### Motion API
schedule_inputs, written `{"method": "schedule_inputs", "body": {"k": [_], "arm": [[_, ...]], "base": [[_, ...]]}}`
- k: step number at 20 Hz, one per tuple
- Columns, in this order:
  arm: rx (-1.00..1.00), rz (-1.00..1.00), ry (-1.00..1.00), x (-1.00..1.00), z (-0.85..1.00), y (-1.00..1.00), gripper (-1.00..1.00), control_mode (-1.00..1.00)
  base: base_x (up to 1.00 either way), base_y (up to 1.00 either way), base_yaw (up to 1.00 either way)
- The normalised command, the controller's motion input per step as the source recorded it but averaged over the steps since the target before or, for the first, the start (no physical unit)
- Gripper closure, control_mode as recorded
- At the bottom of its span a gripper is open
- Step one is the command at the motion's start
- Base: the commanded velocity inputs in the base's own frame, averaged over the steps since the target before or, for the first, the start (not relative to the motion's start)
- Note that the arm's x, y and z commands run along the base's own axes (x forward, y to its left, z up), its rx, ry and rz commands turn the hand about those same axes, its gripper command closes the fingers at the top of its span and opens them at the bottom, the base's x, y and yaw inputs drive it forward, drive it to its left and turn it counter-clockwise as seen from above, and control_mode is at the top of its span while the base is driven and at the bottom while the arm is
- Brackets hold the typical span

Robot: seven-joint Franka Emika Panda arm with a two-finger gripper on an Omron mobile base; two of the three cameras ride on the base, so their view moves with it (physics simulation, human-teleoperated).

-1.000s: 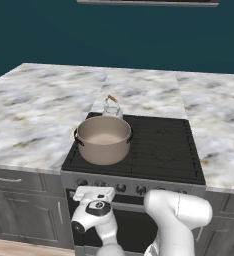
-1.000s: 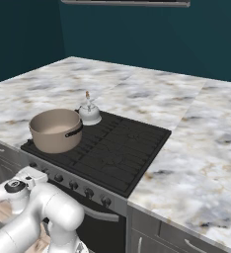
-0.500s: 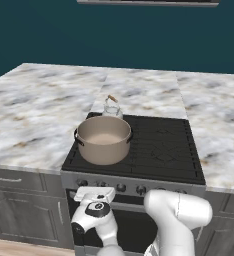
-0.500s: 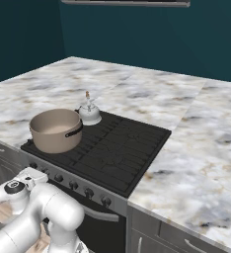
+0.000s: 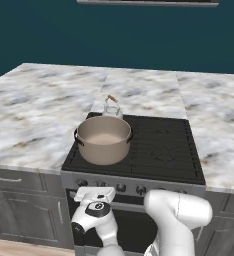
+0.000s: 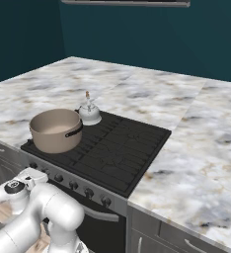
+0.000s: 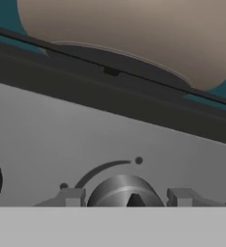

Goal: Pick the kettle from the cabinet and place it on a stove burner. Then pick the pot from the counter and place it on another stove burner. Finally, turn both burners on.

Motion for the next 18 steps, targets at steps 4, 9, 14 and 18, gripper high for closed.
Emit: {"method": "schedule_inputs", "body": {"k": [4, 9, 14, 18], "arm": [[-0.25, -0.01, 0.17, 0.00, 0.00, 0.00, 1.00, -1.00], [-0.25, -0.01, 0.24, 0.02, 0.00, 0.00, 1.00, -1.00], [-0.25, -0.01, 0.22, 0.02, 0.00, 0.00, 1.00, -1.00], [-0.25, 0.00, 0.18, 0.02, 0.00, 0.00, 1.00, -1.00]], "base": [[0.00, 0.00, 0.00], [0.00, 0.00, 0.00], [0.00, 0.00, 0.00], [0.00, 0.00, 0.00]]}}
